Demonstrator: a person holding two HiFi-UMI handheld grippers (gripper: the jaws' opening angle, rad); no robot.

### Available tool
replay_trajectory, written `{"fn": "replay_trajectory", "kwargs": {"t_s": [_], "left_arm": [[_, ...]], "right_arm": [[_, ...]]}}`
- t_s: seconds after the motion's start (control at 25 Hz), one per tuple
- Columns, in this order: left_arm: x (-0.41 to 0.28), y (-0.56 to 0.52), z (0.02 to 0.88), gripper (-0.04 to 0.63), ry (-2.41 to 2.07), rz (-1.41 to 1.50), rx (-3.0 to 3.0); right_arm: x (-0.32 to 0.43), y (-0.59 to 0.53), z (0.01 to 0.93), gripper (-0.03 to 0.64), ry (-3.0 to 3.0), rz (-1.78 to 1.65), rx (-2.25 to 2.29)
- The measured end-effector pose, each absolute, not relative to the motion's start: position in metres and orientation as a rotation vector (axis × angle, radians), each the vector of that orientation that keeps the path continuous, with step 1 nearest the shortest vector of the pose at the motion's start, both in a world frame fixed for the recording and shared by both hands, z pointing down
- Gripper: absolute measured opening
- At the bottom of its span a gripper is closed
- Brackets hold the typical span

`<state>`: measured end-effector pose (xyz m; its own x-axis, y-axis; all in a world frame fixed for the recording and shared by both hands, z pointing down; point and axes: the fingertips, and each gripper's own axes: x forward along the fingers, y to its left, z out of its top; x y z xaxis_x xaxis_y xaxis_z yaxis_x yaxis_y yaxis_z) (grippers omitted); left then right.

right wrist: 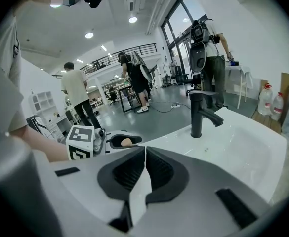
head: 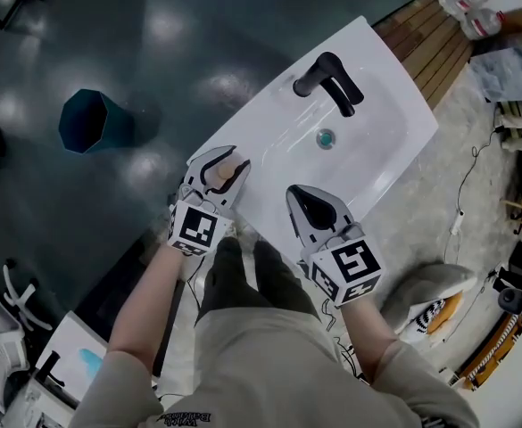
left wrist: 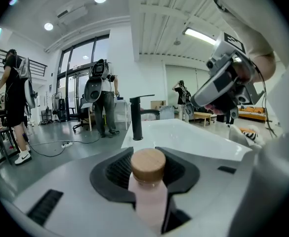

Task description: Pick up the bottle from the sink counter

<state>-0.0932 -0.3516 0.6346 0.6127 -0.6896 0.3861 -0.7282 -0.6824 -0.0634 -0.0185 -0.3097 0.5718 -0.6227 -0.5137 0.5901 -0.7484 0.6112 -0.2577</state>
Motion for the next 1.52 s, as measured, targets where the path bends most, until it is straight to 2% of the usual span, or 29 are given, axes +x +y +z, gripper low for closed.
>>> {"fn": "replay_trajectory", "kwargs": {"t_s": [0.24, 0.8, 1.52], "left_arm": [[-0.091, -0.348, 0.634, 0.098, -1.236, 0.658, 2.766], [-0.092, -0.347, 0.617, 0.091, -1.166, 0.59, 2.711], [-0.096, -0.346, 0.446, 0.091, -1.204, 0.5, 2.801]], "right_arm": [[-0.019, -0.307, 0.573, 0.0, -2.373, 0.683, 1.004], [-0.011, -0.301, 0.566, 0.0, -2.38, 0.67, 1.037], [0.014, -0.31, 0.438, 0.0, -2.531, 0.48, 1.155]]}}
